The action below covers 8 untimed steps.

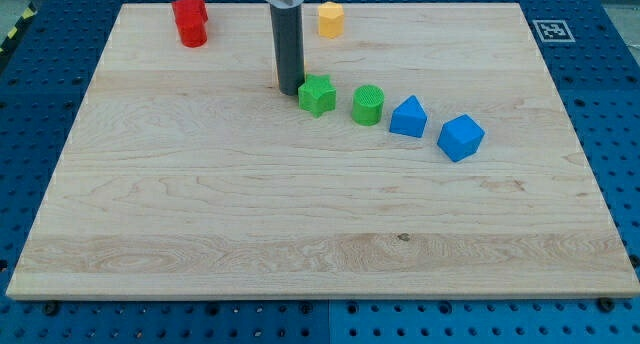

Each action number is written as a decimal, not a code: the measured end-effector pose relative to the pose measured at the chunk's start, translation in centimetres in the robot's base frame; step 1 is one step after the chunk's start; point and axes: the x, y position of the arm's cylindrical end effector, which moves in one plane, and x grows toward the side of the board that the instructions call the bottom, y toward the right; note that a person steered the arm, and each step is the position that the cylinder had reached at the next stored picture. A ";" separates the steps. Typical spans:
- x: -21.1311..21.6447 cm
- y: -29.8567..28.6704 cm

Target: Slide yellow heart towards right side of the yellow hexagon

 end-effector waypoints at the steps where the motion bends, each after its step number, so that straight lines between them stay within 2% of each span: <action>1: -1.3 0.0; 3: -1.9 0.0; 7: -8.7 -0.8; 8: -8.9 -0.8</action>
